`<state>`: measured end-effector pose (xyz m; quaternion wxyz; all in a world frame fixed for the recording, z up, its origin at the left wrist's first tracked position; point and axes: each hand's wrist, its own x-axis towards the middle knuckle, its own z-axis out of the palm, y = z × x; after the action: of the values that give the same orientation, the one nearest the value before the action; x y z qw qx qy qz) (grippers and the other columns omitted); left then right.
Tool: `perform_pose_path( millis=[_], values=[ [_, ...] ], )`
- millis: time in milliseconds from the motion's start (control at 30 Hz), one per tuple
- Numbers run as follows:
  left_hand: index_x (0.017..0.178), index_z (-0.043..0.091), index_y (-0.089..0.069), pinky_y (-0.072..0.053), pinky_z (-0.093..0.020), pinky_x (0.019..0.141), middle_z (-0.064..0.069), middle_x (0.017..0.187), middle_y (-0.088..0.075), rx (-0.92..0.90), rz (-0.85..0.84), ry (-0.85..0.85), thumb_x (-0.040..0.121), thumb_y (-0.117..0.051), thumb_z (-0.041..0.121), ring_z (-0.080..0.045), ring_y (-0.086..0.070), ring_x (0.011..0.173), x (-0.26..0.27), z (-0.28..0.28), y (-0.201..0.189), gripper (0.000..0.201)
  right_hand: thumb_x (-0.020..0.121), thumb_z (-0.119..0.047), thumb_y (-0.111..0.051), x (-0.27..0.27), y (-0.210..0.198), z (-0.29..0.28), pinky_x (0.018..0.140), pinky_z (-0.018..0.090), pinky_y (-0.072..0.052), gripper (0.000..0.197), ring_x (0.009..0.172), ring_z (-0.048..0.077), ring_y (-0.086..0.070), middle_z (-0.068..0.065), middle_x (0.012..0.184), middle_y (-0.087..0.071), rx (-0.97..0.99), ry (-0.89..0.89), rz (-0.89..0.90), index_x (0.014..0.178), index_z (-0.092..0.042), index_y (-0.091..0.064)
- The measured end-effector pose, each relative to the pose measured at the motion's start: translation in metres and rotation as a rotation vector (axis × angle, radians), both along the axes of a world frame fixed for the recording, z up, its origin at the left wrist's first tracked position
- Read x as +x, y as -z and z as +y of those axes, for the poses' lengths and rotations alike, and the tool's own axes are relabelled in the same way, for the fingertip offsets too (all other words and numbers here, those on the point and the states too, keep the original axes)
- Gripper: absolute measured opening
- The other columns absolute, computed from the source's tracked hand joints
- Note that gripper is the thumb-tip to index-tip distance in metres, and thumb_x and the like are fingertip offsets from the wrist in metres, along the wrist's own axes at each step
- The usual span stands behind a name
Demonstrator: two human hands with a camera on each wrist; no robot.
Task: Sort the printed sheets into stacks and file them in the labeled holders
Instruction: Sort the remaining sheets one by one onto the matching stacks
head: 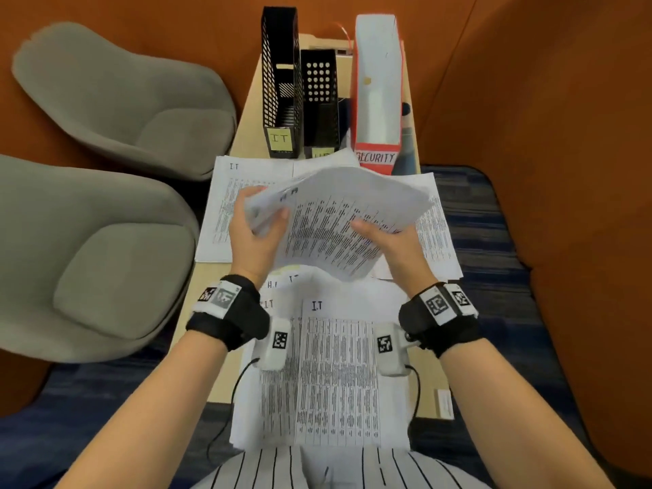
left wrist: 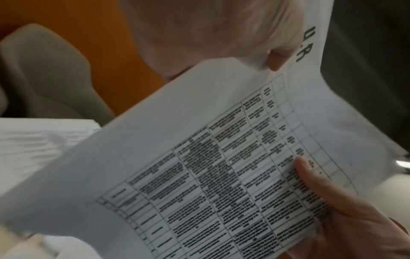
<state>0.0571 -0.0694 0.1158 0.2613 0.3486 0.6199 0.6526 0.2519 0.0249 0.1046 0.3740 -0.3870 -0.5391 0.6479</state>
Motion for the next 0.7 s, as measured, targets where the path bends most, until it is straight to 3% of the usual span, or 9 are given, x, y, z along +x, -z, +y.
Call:
perform_pose_path(
  millis=[67,133,200,300,400,467,533,633,700],
  values=[
    [0.115,0.008,-0.054,-0.052,-0.030,0.090,0.001,0.105,-0.063,-0.026,-0.055,-0.010,0.073,-0.064,0.041,-0.007,-0.063,0.097,-0.004,-0.002,0.005,0.054,0.077,-0.004,-0.077,0.004,0.002,0.007,0.089,0.032,-0.055,0.050,0.110,0.020,-0.065,0.009,0.116,-0.068,-0.007,-0.030,-0.029,0.123,-0.012,-0.058],
    [0.107,0.013,-0.056,-0.049,-0.035,0.090,0.005,0.100,-0.061,-0.097,-0.060,-0.043,0.072,-0.063,0.045,-0.008,-0.059,0.094,-0.005,-0.004,0.020,0.048,0.077,-0.007,-0.078,0.004,0.014,0.006,0.091,0.035,-0.054,0.050,0.110,0.019,-0.065,0.008,0.116,-0.068,-0.038,-0.092,-0.089,0.122,-0.015,-0.059],
    [0.106,0.021,-0.054,-0.046,-0.042,0.100,0.006,0.103,-0.059,-0.180,-0.142,-0.042,0.079,-0.067,0.039,-0.007,-0.057,0.096,0.001,-0.003,0.033,0.034,0.077,-0.012,-0.079,-0.002,0.028,0.002,0.094,0.035,-0.053,0.049,0.109,0.013,-0.065,0.003,0.115,-0.070,-0.084,-0.125,-0.144,0.121,-0.020,-0.060],
    [0.127,0.016,-0.046,-0.039,-0.037,0.107,0.003,0.120,-0.053,-0.240,-0.223,-0.058,0.088,-0.064,0.021,-0.012,-0.052,0.113,0.013,0.004,0.029,0.043,0.077,-0.012,-0.079,-0.015,0.026,-0.004,0.093,0.031,-0.053,0.037,0.099,0.003,-0.068,-0.004,0.107,-0.072,-0.098,-0.051,-0.130,0.108,-0.028,-0.064],
    [0.120,0.011,-0.052,-0.044,-0.039,0.102,-0.008,0.124,-0.059,-0.095,-0.164,-0.103,0.088,-0.064,0.018,-0.022,-0.057,0.117,0.008,0.011,0.014,0.035,0.077,-0.014,-0.079,-0.019,0.009,-0.001,0.090,0.027,-0.055,0.030,0.098,0.007,-0.070,-0.006,0.100,-0.074,-0.071,0.063,-0.058,0.100,-0.029,-0.066],
    [0.112,0.018,-0.055,-0.045,-0.036,0.099,-0.004,0.114,-0.062,0.000,-0.177,-0.152,0.086,-0.064,0.021,-0.015,-0.060,0.109,0.001,0.010,0.007,0.028,0.077,-0.017,-0.079,-0.013,0.005,0.001,0.089,0.030,-0.056,0.029,0.101,0.011,-0.069,-0.005,0.101,-0.074,-0.039,0.078,-0.024,0.099,-0.031,-0.066],
    [0.118,0.014,-0.053,-0.044,-0.033,0.100,-0.002,0.118,-0.061,-0.025,-0.158,-0.135,0.086,-0.064,0.029,-0.015,-0.058,0.111,-0.003,0.006,0.014,0.037,0.072,-0.031,-0.083,-0.008,0.015,0.000,0.092,0.032,-0.053,0.042,0.108,0.012,-0.066,-0.003,0.111,-0.072,-0.052,0.005,-0.072,0.108,-0.032,-0.063],
    [0.128,0.017,-0.049,-0.040,-0.026,0.097,0.004,0.127,-0.057,-0.272,-0.202,0.041,0.074,-0.066,0.053,-0.011,-0.054,0.118,0.000,-0.003,0.057,0.068,0.056,-0.055,-0.086,-0.007,0.057,-0.014,0.104,0.039,-0.045,0.090,0.122,0.015,-0.057,-0.001,0.131,-0.061,-0.233,-0.180,-0.266,0.133,-0.025,-0.049],
    [0.141,0.018,-0.041,-0.035,-0.036,0.106,-0.001,0.142,-0.048,-0.449,-0.235,0.136,0.066,-0.065,0.067,-0.018,-0.045,0.131,0.003,-0.009,0.085,0.092,0.054,-0.055,-0.088,-0.010,0.084,-0.023,0.112,0.043,-0.035,0.108,0.133,0.020,-0.048,0.001,0.142,-0.052,-0.301,-0.223,-0.317,0.144,-0.022,-0.037]
  ],
)
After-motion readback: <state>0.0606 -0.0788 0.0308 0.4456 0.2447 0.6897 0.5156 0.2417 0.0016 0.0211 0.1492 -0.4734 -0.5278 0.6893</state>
